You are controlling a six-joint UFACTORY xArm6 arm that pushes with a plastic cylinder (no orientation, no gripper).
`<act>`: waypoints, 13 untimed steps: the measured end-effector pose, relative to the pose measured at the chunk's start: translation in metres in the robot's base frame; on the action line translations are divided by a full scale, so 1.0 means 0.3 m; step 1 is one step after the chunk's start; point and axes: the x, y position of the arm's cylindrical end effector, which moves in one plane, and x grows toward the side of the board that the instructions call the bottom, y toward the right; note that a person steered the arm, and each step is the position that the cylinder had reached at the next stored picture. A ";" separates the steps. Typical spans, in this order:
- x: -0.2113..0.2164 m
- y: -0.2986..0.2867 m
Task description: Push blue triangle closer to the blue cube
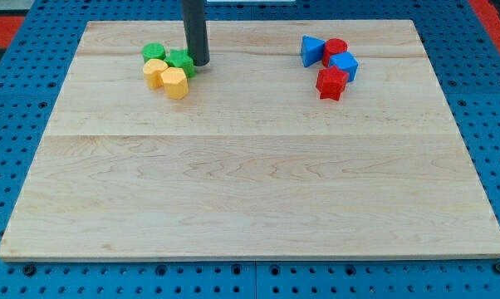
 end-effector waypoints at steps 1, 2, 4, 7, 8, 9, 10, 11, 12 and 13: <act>0.001 0.005; -0.039 0.054; -0.258 0.267; -0.165 0.615; -0.135 0.623; -0.099 0.650; -0.123 0.564; -0.125 0.491; -0.078 0.502; -0.025 0.555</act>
